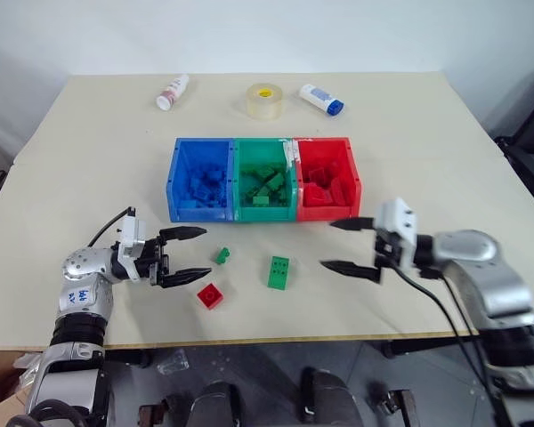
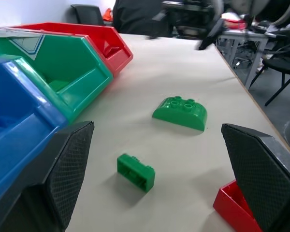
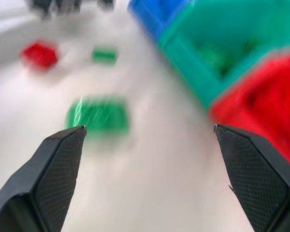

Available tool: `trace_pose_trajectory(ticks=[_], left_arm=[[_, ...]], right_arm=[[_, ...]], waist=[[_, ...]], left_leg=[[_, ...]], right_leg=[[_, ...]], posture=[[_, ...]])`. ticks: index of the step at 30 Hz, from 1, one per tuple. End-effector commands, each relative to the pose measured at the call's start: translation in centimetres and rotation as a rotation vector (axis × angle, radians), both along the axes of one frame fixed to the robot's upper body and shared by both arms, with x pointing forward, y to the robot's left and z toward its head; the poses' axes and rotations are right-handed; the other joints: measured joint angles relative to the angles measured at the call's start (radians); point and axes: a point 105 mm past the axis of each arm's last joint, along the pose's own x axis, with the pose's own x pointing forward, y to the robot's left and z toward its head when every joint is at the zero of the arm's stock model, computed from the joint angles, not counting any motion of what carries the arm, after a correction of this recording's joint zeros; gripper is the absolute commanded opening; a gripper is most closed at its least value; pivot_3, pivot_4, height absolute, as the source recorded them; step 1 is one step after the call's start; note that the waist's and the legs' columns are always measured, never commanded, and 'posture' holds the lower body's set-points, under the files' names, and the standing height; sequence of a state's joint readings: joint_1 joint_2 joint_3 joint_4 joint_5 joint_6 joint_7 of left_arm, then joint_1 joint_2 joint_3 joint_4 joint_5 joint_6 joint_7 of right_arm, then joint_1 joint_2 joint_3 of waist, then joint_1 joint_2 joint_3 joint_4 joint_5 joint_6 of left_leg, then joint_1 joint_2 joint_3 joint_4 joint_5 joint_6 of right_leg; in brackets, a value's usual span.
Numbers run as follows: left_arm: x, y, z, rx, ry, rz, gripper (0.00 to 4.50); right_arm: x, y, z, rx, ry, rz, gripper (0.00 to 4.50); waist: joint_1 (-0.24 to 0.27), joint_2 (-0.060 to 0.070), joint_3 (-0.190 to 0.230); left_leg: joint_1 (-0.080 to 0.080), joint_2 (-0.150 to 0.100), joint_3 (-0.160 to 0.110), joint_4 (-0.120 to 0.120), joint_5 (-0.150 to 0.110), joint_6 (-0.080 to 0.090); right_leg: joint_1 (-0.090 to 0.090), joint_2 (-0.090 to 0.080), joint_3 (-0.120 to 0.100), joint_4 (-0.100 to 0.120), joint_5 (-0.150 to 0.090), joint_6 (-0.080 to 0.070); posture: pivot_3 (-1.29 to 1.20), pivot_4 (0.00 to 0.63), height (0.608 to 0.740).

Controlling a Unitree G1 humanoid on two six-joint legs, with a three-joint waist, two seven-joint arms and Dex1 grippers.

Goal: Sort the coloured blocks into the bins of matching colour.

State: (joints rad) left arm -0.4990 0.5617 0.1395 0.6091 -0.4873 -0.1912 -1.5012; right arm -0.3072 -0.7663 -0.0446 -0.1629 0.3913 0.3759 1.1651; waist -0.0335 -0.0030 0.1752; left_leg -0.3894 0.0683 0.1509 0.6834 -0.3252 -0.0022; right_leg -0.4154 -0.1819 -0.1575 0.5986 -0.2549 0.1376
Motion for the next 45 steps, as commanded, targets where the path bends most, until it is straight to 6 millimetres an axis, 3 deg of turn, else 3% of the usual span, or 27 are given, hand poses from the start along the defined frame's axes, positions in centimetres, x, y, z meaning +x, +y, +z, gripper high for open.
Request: trace_pose_trajectory(ticks=[1,4,7,10,13,15,18,24,32,38,43,45], left_arm=[[-0.9,0.7,0.2,0.020,-0.022,-0.060,4.50],[-0.9,0.9,0.2,0.022,-0.020,-0.056,4.50],[-0.8,1.1,0.2,0.027,-0.018,-0.049,4.50],[-0.7,1.1,0.3,0.027,-0.021,-0.046,4.50],[-0.6,0.8,0.4,0.025,-0.028,-0.049,4.50],[-0.6,0.6,0.4,0.022,-0.031,-0.052,4.50],[-0.9,0.2,0.3,0.017,-0.035,-0.060,4.50],[-1.6,0.2,0.2,0.008,-0.037,-0.049,4.50],[-2.3,0.9,0.1,0.010,-0.034,-0.011,4.50],[-2.4,0.9,0.0,0.008,-0.033,-0.005,4.50],[-2.2,0.6,-0.1,0.003,-0.034,-0.007,4.50],[-2.1,0.5,-0.1,0.002,-0.034,-0.008,4.50]], right_arm=[[-2.4,-2.8,0.6,-0.056,0.017,-0.034,4.44],[-4.2,-4.4,-0.4,-0.105,0.076,-0.056,4.44],[-4.4,-3.9,-0.5,-0.107,0.077,-0.057,4.44],[-3.7,-2.2,-0.4,-0.086,0.064,-0.041,4.44],[-2.5,1.4,-1.3,-0.056,0.071,0.020,4.44],[-1.8,2.7,-1.7,-0.049,0.069,0.040,4.44],[0.7,5.1,-2.8,-0.041,0.057,0.017,4.44],[2.9,8.1,-3.9,-0.037,0.060,0.050,4.44],[2.3,10.3,-4.6,-0.035,0.085,0.129,4.44],[0.9,10.3,-5.7,-0.082,0.121,0.167,4.44],[1.3,10.1,-5.7,-0.066,0.098,0.136,3.33],[1.3,10.1,-5.4,-0.061,0.088,0.130,3.32]], waist=[[0.006,0.000,0.000],[0.009,0.000,0.000],[0.002,-0.001,0.000],[-0.001,-0.001,0.000],[0.002,-0.002,0.000],[0.004,-0.002,0.000],[0.007,-0.002,0.000],[0.003,-0.002,0.000],[0.003,-0.002,0.000],[0.003,-0.002,0.000],[0.003,-0.002,0.000],[0.001,-0.002,0.000]], left_leg=[[0.000,0.000,0.000,0.000,0.000,0.000],[0.000,0.000,0.000,0.000,0.000,0.000],[0.001,0.000,0.000,0.000,0.000,0.000],[0.002,0.000,0.000,0.001,0.000,0.000],[0.002,0.001,-0.001,0.000,0.000,0.000],[0.001,0.001,-0.001,0.001,0.000,0.000],[0.000,0.000,-0.001,0.001,0.000,0.000],[-0.001,0.000,0.000,0.001,0.000,0.000],[0.000,0.000,0.000,0.001,0.000,0.000],[0.000,0.000,-0.001,0.001,0.000,0.000],[0.000,0.000,-0.001,0.001,0.000,0.000],[0.001,0.000,0.000,0.001,0.000,0.000]], right_leg=[[0.000,0.000,0.000,0.000,0.000,0.000],[0.001,0.000,0.000,-0.001,0.000,0.000],[0.002,0.000,0.000,-0.001,0.000,0.000],[0.001,0.000,0.001,0.001,0.000,0.000],[0.001,0.000,0.000,0.001,0.000,-0.001],[0.001,0.000,0.000,0.001,0.000,-0.001],[0.000,0.000,-0.001,0.001,0.000,-0.001],[0.000,0.000,-0.001,0.001,0.000,0.000],[0.001,0.000,-0.001,0.002,0.000,0.000],[0.000,0.000,-0.001,0.002,0.000,0.000],[0.000,0.000,-0.001,0.002,0.000,0.000],[0.000,0.000,0.000,0.002,0.000,0.000]], posture=[[0.00,0.150,0.740],[0.00,0.150,0.740],[0.00,0.150,0.740],[0.00,0.150,0.740],[0.00,0.150,0.740],[0.00,0.150,0.740],[0.00,0.150,0.740],[0.00,0.150,0.740],[0.00,0.150,0.740],[0.00,0.150,0.740],[0.00,0.150,0.740],[0.00,0.150,0.740]])
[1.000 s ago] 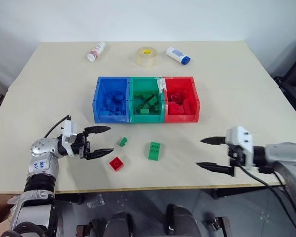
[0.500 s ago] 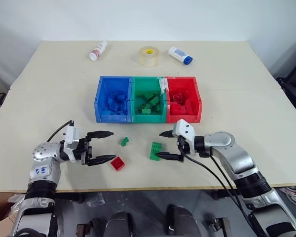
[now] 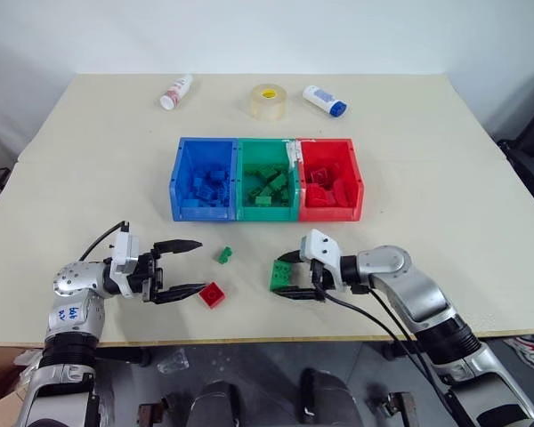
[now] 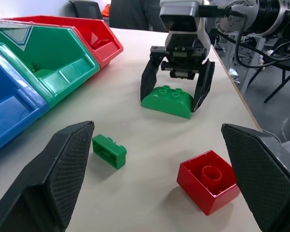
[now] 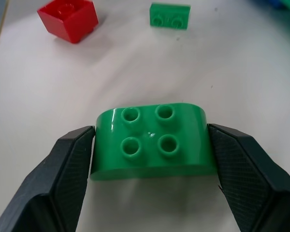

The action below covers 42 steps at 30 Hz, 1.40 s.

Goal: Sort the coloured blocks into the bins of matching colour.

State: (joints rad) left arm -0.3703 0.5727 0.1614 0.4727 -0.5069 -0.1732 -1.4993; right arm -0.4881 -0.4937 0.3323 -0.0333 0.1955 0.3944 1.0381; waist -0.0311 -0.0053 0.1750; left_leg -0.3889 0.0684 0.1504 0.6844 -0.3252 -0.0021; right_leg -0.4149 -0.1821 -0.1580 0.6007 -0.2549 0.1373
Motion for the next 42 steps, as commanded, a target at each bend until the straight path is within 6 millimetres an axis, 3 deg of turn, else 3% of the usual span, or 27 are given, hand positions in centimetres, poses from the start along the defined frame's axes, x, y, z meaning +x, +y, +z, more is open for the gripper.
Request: trace_pose_trajectory(ticks=[1,4,8,14,24,34,42], left_arm=[[0.1,0.0,0.9,-0.010,-0.040,-0.006,4.50],[0.2,0.0,0.9,-0.012,-0.042,-0.008,4.50],[0.3,0.0,0.9,-0.012,-0.042,-0.009,4.50],[0.4,-0.1,0.9,-0.014,-0.043,-0.007,4.50],[0.2,-0.1,0.8,-0.018,-0.040,-0.002,4.50],[-0.2,0.0,0.6,-0.020,-0.043,0.010,4.50],[-0.5,0.1,0.6,-0.019,-0.045,0.015,4.50]], right_arm=[[0.0,-0.3,-0.2,-0.005,-0.004,-0.025,3.28],[0.2,-0.3,0.8,0.023,-0.032,-0.031,2.48],[0.4,-0.1,3.0,0.077,-0.056,-0.033,1.10],[-0.9,-0.4,2.1,0.031,-0.023,0.013,0.95],[-0.3,-1.5,2.7,-0.004,-0.048,0.019,4.39],[-0.5,-0.7,1.2,-0.005,-0.007,0.028,4.45],[-0.4,-0.7,0.2,-0.022,0.003,0.017,1.84]], waist=[[-0.001,0.000,0.000],[0.000,0.000,0.000],[0.000,0.000,0.000],[0.001,0.000,0.000],[0.001,0.000,0.000],[0.000,0.000,0.000],[0.001,0.000,0.000]], left_leg=[[0.000,0.000,0.000,0.000,0.000,0.000],[0.000,0.000,0.000,0.000,0.000,0.000],[0.000,0.000,0.000,0.000,0.000,0.000],[0.000,0.000,0.000,0.000,0.000,0.000],[0.000,0.000,0.000,0.000,0.000,0.000],[0.000,0.000,0.000,0.000,0.000,0.000],[0.000,0.000,0.000,0.000,0.000,0.000]], right_leg=[[0.000,0.000,0.000,0.000,0.000,0.000],[0.000,0.000,0.000,0.000,0.000,0.000],[0.000,0.000,0.000,0.000,0.000,0.000],[0.000,0.000,0.000,0.000,0.000,0.000],[0.000,0.000,0.000,0.000,0.000,0.000],[0.000,0.000,0.000,0.000,0.000,0.000],[0.000,0.000,0.000,0.000,0.000,0.000]], posture=[[0.00,0.150,0.740],[0.00,0.150,0.740],[0.00,0.150,0.740],[0.00,0.150,0.740],[0.00,0.150,0.740],[0.00,0.150,0.740],[0.00,0.150,0.740]])
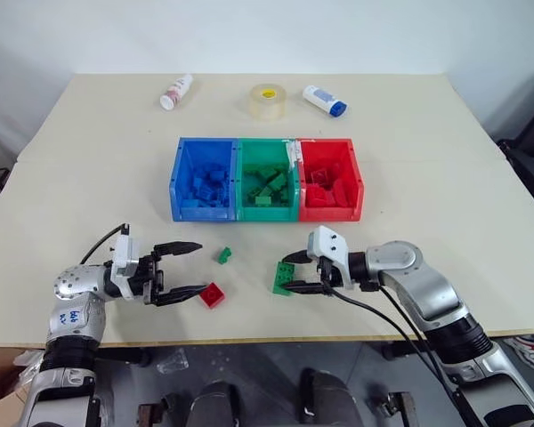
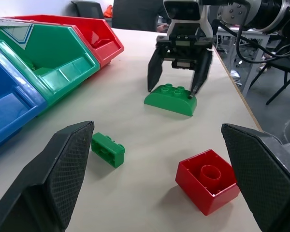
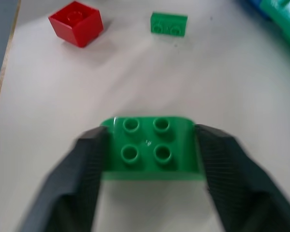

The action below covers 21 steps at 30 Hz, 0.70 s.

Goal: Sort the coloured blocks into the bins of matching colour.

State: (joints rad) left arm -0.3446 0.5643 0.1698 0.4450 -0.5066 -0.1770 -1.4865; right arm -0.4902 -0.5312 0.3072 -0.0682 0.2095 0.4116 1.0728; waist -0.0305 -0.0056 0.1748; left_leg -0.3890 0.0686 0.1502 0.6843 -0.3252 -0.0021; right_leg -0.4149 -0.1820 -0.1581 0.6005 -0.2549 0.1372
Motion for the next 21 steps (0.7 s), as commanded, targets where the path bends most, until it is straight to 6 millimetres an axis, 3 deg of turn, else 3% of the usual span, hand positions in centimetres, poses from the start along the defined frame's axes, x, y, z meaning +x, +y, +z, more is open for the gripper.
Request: trace_pose_trajectory(ticks=[1,3,10,16,21], left_arm=[[-0.2,0.1,0.7,-0.014,-0.039,0.005,4.50],[-0.2,0.1,0.7,-0.014,-0.040,0.005,4.50],[-0.2,0.2,0.8,-0.011,-0.040,0.006,4.50],[0.0,0.2,0.8,-0.010,-0.038,0.007,4.50],[0.3,0.1,0.9,-0.013,-0.038,0.005,4.50]], right_arm=[[-0.2,0.2,-0.7,-0.011,0.012,0.003,1.52],[-0.2,0.2,-0.7,-0.010,0.011,0.003,1.04],[-0.3,0.7,0.4,0.027,-0.006,0.018,1.04],[-0.2,1.3,4.7,0.148,-0.051,0.030,1.04],[0.8,1.3,7.0,0.188,-0.113,0.003,1.04]], waist=[[0.000,0.000,0.000],[-0.001,0.000,0.000],[-0.001,0.000,0.000],[-0.001,0.000,0.000],[0.000,0.000,0.000]], left_leg=[[0.000,0.000,0.000,0.000,0.000,0.000],[0.000,0.000,0.000,0.000,0.000,0.000],[0.000,0.000,0.000,0.000,0.000,0.000],[0.000,0.000,0.000,0.000,0.000,0.000],[0.000,0.000,0.000,0.000,0.000,0.000]], right_leg=[[0.000,0.000,0.000,0.000,0.000,0.000],[0.000,0.000,0.000,0.000,0.000,0.000],[0.000,0.000,0.000,0.000,0.000,0.000],[0.000,0.000,0.000,0.000,0.000,0.000],[0.000,0.000,0.000,0.000,0.000,0.000]], posture=[[0.00,0.150,0.740],[0.00,0.150,0.740],[0.00,0.150,0.740],[0.00,0.150,0.740],[0.00,0.150,0.740]])
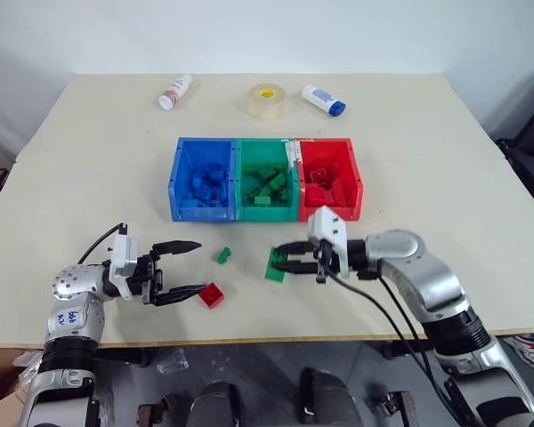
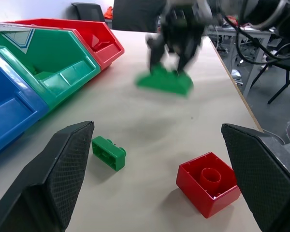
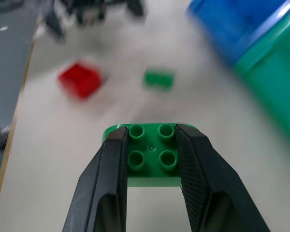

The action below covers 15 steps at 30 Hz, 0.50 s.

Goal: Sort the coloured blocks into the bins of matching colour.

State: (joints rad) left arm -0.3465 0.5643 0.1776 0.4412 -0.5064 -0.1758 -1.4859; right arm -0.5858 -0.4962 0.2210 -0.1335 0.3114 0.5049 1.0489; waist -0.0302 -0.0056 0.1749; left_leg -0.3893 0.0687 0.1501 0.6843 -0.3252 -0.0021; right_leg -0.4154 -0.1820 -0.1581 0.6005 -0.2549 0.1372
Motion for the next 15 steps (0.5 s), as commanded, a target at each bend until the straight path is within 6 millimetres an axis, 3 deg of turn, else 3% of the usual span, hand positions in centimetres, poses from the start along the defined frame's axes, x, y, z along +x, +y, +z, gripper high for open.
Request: trace_pose_trajectory(ticks=[1,4,9,11,15], left_arm=[[0.3,-0.1,0.7,-0.012,-0.030,0.000,4.50],[0.4,-0.1,0.7,-0.012,-0.031,0.000,4.50],[0.6,-0.1,0.8,-0.011,-0.034,-0.001,4.50],[0.6,-0.2,0.9,-0.011,-0.037,-0.002,4.50],[0.6,-0.1,1.0,-0.011,-0.044,0.000,4.50]], right_arm=[[0.7,0.3,2.5,0.061,-0.073,-0.018,1.04],[3.0,0.8,4.6,0.117,-0.148,-0.083,1.04],[7.4,2.1,6.6,0.146,-0.242,-0.190,1.04],[8.7,2.7,6.8,0.140,-0.257,-0.218,1.78],[8.9,3.4,7.1,0.159,-0.277,-0.198,3.09]], waist=[[0.000,0.000,0.000],[-0.002,0.000,0.000],[-0.014,0.000,0.000],[-0.023,0.000,0.000],[-0.027,0.000,0.000]], left_leg=[[0.000,0.000,0.000,0.000,0.000,0.000],[0.000,0.000,0.000,0.000,0.000,0.000],[0.000,0.000,0.001,-0.001,0.000,0.000],[0.000,0.000,0.002,-0.001,0.000,0.000],[0.000,0.000,0.002,-0.002,0.000,0.000]], right_leg=[[0.000,0.000,0.000,0.000,0.000,0.000],[0.000,0.000,0.000,0.000,0.000,0.000],[-0.001,0.000,0.000,0.001,0.000,0.000],[-0.001,0.000,0.000,0.000,0.000,0.000],[-0.001,0.000,0.000,-0.001,0.000,0.000]], posture=[[0.00,0.150,0.740],[0.00,0.150,0.740],[0.00,0.150,0.740],[0.00,0.150,0.740],[0.00,0.150,0.740]])
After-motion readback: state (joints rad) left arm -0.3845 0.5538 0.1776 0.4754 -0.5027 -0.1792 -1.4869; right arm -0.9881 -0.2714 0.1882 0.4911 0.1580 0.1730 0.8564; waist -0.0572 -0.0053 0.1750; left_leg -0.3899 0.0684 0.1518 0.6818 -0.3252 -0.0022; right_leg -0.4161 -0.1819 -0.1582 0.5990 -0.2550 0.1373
